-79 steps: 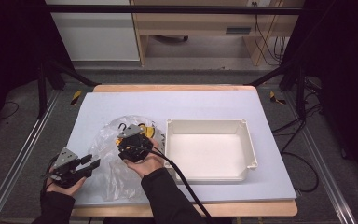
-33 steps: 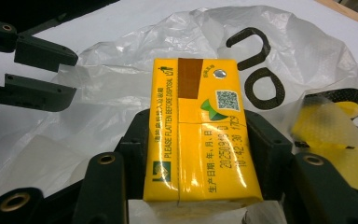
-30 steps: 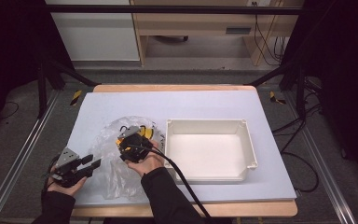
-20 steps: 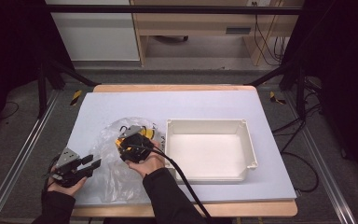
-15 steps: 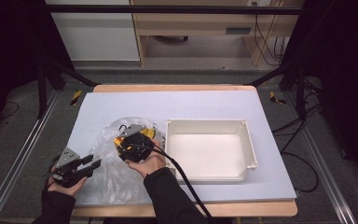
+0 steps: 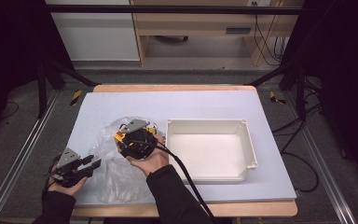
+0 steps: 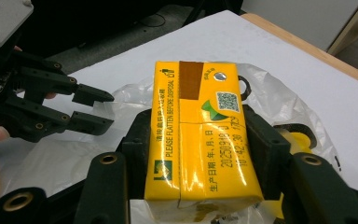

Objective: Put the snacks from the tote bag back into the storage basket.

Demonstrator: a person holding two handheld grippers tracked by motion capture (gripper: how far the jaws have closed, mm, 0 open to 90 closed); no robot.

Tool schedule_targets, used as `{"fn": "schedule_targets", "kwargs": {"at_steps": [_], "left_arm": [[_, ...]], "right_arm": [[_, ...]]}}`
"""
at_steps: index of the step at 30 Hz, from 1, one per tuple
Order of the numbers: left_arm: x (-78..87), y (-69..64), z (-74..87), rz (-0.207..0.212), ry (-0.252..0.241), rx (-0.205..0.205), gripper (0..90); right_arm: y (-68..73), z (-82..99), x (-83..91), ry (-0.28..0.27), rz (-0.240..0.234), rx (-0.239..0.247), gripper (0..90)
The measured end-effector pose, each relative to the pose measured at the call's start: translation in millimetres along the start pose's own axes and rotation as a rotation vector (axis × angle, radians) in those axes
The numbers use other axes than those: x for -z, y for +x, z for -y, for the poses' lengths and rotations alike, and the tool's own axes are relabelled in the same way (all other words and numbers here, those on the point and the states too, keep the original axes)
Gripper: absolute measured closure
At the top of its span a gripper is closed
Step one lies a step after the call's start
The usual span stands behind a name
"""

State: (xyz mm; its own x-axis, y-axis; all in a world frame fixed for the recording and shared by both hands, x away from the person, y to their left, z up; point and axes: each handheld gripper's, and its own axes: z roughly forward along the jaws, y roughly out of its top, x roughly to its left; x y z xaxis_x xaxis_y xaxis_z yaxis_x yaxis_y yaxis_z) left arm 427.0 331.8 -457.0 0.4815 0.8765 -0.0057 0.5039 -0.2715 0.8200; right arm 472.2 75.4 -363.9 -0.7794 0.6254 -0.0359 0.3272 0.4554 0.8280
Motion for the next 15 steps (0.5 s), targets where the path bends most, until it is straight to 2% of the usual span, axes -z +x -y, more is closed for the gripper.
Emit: {"fn": "schedule_targets", "kwargs": {"at_steps": [3,15], "left_arm": [[0.2,-0.2,0.0,0.001,-0.001,0.001,60.0],[0.3,-0.1,0.0,0.0,-0.001,0.002,60.0]], "right_arm": [[0.1,-1.7,1.4,0.001,0.006,0.001,51.0],[3.5,-19.2,12.2,-0.028,-0.02,0.019,51.0]]}}
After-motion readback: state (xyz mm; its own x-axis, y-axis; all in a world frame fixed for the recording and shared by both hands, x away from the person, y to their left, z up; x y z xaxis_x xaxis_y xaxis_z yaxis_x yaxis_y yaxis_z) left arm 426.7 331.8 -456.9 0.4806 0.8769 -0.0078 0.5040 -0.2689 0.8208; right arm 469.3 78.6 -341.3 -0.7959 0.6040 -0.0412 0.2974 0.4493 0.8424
